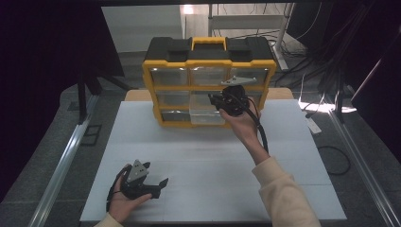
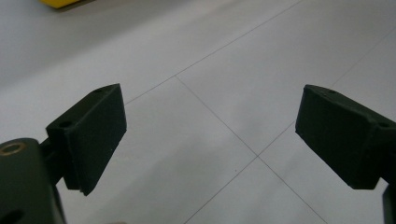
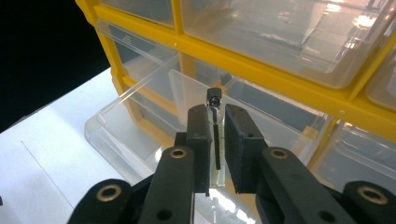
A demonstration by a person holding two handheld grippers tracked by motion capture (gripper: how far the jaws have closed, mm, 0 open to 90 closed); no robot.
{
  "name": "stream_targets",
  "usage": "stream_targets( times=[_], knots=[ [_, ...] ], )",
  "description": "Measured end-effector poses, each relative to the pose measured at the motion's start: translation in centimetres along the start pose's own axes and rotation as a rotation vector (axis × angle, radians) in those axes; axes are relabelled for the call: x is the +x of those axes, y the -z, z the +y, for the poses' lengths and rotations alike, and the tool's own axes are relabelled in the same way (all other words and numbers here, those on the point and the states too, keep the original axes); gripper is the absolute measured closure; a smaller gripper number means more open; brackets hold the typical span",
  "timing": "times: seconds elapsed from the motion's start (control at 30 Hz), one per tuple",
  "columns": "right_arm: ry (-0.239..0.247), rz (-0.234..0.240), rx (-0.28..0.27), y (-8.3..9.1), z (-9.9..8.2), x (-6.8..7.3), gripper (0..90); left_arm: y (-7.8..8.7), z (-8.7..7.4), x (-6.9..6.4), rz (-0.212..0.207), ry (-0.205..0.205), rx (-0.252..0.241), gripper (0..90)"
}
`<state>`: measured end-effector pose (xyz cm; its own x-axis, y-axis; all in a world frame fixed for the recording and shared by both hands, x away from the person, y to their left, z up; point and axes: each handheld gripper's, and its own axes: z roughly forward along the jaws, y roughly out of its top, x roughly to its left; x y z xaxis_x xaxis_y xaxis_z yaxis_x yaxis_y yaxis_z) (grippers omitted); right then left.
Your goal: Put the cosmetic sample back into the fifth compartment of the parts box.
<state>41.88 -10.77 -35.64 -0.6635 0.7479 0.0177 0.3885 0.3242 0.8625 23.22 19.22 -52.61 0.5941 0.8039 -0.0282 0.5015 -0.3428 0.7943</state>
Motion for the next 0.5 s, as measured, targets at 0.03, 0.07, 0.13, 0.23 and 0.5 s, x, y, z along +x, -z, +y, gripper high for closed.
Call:
stream_targets(
  times=[0.03,0.07,0.13,0.23,0.5],
  knots=[
    [0.000,0.002,-0.003,0.0,0.0,0.0,72.7,0.0,0.0,0.0,0.000,0.000,0.000,9.3],
    [0.000,-0.001,-0.015,0.1,0.0,0.1,64.1,0.0,0.0,0.0,0.000,0.000,-0.002,9.3],
    [-0.006,0.001,-0.031,0.2,0.1,0.1,56.0,0.0,0.0,0.0,0.001,-0.001,-0.003,9.3],
    [-0.035,0.014,-0.079,0.9,0.2,0.3,35.9,0.0,0.0,0.1,0.001,0.000,-0.002,9.3],
    [-0.036,0.044,-0.072,1.5,0.1,0.5,22.5,-0.1,0.2,0.1,0.001,0.000,0.000,9.3]
  ],
)
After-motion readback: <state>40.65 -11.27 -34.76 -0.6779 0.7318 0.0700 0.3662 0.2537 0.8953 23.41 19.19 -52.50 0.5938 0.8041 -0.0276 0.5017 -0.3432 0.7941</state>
